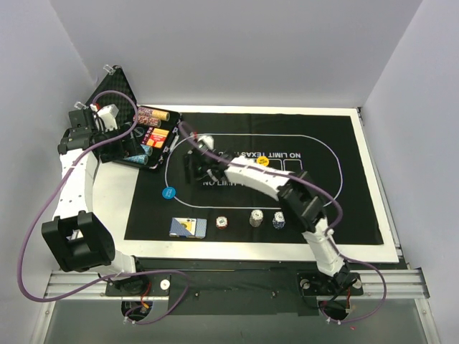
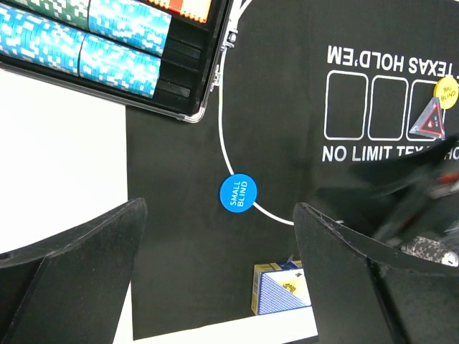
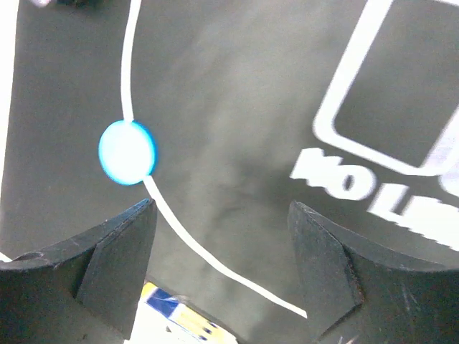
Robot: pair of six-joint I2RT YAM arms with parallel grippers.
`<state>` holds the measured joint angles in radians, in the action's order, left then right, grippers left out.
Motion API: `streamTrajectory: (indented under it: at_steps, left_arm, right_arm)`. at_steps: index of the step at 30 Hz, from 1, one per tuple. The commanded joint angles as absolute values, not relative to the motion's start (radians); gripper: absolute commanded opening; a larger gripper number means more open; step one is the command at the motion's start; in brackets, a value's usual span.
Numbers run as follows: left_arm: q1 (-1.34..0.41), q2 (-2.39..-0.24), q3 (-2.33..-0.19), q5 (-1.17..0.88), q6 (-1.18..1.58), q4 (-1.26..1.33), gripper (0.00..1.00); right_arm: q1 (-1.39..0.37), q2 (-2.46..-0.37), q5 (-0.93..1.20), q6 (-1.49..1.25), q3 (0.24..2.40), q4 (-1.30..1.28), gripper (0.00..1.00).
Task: Distribute texas hold em gaming equipment
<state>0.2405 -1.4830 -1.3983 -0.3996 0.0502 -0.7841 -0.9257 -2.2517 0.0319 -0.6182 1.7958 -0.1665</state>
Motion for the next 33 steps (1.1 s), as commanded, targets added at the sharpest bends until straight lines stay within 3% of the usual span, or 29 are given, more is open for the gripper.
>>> streamTrajectory:
  at_steps: [1, 10, 15, 18, 24, 33]
  left_arm:
    - [0.252, -1.443, -1.42, -0.436, 0.038, -0.799, 0.95]
    - [0.252, -1.427, -1.416, -0.436, 0.026, -0.807, 0.95]
    - [0.253, -1.431, -1.427, -0.451, 0.032, -0.808, 0.95]
    - [0.253, -1.434, -1.433, -0.466, 0.037, -0.808, 0.95]
    - [0.253, -1.431, -1.431, -0.492, 0.035, -0.808, 0.95]
    - [0.253, -1.459, -1.454, -0.505, 0.038, -0.811, 0.95]
  right_arm:
    - [-0.807, -2.002, -0.173, -0.557, 1.729, -0.286, 0.69]
    - [-0.594, -1.928, -0.36, -0.61, 1.574, -0.452, 0.71]
    - [-0.548, -1.971, -0.348, -0.611, 1.568, -0.469, 0.86]
    - [-0.543, -2.009, -0.351, -0.611, 1.586, -0.472, 0.88]
    - [-0.52, -2.078, -0.336, -0.629, 1.623, -0.485, 0.85]
    - [-0.492, -2.161, -0.298, -0.638, 1.663, -0.486, 0.72]
